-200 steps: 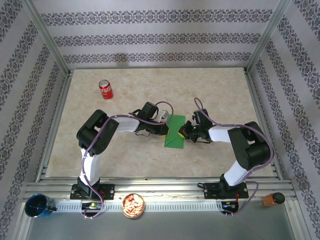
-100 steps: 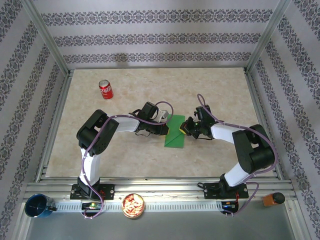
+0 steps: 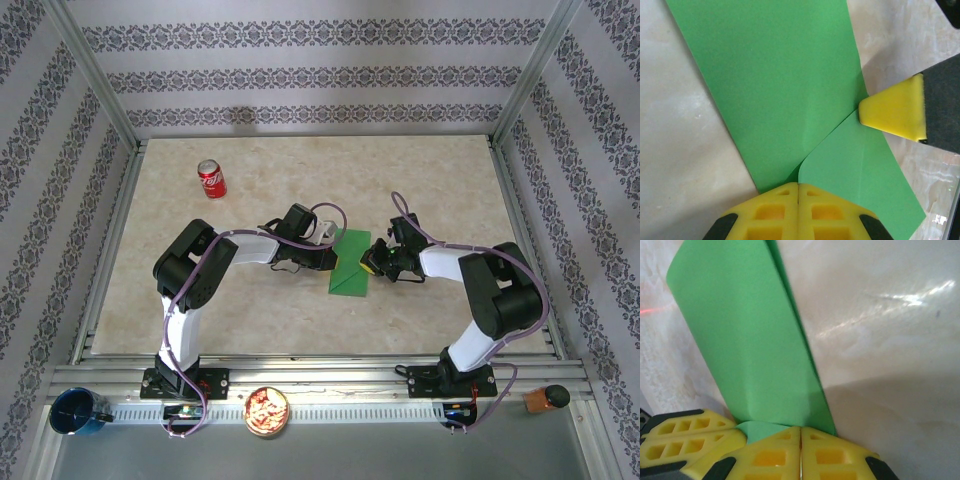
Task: Fold a paper plane with a square sheet of paper (pick it up from the middle)
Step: Fold the triangle a second time at the center of the table.
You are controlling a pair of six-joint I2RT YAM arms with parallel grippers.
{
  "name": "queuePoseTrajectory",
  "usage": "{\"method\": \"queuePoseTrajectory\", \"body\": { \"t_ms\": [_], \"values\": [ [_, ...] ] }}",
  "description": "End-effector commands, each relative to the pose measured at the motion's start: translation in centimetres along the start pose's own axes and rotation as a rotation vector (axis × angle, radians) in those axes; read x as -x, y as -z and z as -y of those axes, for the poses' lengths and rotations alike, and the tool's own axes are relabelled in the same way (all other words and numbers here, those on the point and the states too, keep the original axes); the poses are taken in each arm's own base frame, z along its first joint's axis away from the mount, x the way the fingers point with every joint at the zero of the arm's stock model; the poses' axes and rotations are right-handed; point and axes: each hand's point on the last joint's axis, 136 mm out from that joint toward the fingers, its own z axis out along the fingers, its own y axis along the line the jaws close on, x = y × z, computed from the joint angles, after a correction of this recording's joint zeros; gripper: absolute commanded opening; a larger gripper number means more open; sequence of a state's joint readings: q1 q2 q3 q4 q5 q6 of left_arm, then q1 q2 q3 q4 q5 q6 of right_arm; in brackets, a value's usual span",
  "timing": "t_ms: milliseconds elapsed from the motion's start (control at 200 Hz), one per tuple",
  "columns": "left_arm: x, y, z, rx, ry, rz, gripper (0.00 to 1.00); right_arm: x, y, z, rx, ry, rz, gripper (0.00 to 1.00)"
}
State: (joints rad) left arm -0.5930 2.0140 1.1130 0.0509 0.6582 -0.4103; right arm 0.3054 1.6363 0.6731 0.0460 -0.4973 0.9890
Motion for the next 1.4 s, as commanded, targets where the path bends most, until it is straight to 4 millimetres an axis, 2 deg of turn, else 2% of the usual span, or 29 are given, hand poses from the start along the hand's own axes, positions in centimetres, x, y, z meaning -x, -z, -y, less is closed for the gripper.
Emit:
{"method": "queuePoseTrajectory", "body": {
  "t_ms": [0,120,240,420,660,754,899,979,1044,1119,1209,1284,1394],
  "values": [
    [-0.8,-0.7,-1.4,0.024,0.011,-0.019,0.03,-0.7,1.0,-4.0,0.071,0.106,-0.018,0.1],
    [-0.9,-0.8,-1.4,0.024,0.011,-0.02,0.03,-2.0,-0.1,-4.0,0.07,0.112,-0.047,0.1],
    [-0.8,-0.7,-1.4,0.025,0.012,-0.019,0.03,-2.7,-1.0,-3.2,0.043,0.096,-0.058,0.09],
    [-0.8,-0.7,-1.4,0.025,0.01,-0.019,0.03,-2.2,-1.2,-1.2,0.006,0.061,-0.034,0.07],
    [-0.8,-0.7,-1.4,0.023,0.008,-0.02,0.03,-2.0,-1.8,-0.2,-0.001,0.064,-0.059,0.05],
    [-0.6,-0.6,-1.2,0.025,0.007,-0.014,0.03,-2.1,-1.8,0.9,-0.044,0.069,-0.057,0.03],
    [0.8,0.6,0.0,0.015,-0.008,0.034,0.07,-2.3,-1.9,2.0,-0.059,0.063,-0.067,0.02],
    [1.6,1.1,0.6,0.014,-0.018,0.052,0.18,-2.3,-2.0,2.1,-0.057,0.057,-0.072,0.02],
    [2.1,1.7,1.2,0.011,-0.027,0.059,0.18,-2.4,-2.0,2.2,-0.057,0.053,-0.076,0.02],
    [2.8,2.7,1.8,0.02,-0.035,0.094,0.25,-2.4,-2.1,2.3,-0.057,0.038,-0.075,0.02],
    [3.1,3.9,2.0,0.053,-0.022,0.128,0.27,-2.4,-2.2,2.6,-0.064,0.017,-0.071,0.02],
    [2.5,4.4,2.1,0.055,0.0,0.122,0.28,-2.4,-2.3,2.6,-0.066,0.007,-0.069,0.01],
    [1.6,4.9,3.3,0.009,0.039,0.122,0.2,-2.3,-2.2,2.6,-0.066,0.003,-0.064,0.01]
  ]
}}
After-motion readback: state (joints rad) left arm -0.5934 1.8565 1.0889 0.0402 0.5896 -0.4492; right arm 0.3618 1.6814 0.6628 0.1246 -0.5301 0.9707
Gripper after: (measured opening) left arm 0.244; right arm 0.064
